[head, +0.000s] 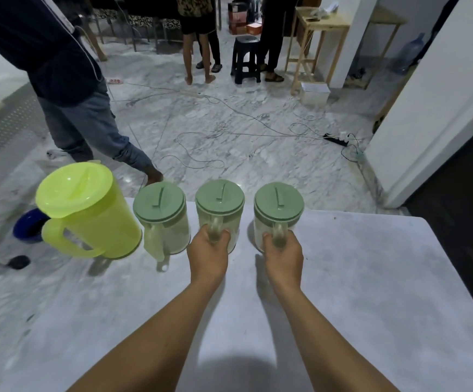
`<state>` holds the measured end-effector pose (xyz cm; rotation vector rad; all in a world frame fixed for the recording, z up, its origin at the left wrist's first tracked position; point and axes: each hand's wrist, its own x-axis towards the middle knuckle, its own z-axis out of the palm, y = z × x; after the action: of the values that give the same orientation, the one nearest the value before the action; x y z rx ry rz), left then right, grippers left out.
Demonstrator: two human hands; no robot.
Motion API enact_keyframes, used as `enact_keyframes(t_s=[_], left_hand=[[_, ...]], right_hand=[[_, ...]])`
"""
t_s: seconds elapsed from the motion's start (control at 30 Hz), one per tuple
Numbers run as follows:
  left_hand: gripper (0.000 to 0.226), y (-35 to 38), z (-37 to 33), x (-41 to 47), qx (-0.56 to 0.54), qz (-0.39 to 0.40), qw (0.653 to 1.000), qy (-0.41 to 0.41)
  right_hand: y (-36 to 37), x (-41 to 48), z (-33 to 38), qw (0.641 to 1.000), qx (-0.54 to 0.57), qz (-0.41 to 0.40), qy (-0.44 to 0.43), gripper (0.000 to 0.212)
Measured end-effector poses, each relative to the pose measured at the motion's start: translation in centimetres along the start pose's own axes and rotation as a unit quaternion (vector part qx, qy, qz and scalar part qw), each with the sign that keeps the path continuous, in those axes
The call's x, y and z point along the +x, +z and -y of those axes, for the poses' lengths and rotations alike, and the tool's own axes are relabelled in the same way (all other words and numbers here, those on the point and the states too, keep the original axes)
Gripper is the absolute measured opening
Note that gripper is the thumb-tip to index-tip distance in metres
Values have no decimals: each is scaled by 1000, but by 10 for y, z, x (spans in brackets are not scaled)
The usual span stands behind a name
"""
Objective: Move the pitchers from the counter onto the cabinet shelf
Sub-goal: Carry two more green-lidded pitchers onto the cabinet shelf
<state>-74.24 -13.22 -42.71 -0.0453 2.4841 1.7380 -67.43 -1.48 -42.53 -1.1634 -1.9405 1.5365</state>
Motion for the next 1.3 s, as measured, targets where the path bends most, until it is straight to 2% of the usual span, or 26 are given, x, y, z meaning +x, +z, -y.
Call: enact_keyframes(t_s=[0.23, 0.47, 0.63, 0.87, 1.0, 1.3], left_hand=[[20, -7, -29, 6, -37, -5, 999, 18], [16, -32, -87, 10, -59, 10, 997, 51], [17, -55, -133, 9, -86, 51, 991, 85], [23, -97, -202, -31, -100, 167, 967, 162], [18, -117, -241, -66, -113, 214, 949, 200], [14, -138, -307, -190, -151, 318, 896, 269]], right_hand=[[-6, 4, 22, 1000, 20, -21, -12, 11], [-20, -8, 74, 997, 42, -49, -33, 15], [-39, -29, 116, 993, 55, -89, -56, 19], [-83, -100, 177, 969, 73, -217, -95, 20], [-116, -152, 205, 948, 81, -287, -108, 17], [-221, -282, 242, 878, 48, -458, -131, 15]])
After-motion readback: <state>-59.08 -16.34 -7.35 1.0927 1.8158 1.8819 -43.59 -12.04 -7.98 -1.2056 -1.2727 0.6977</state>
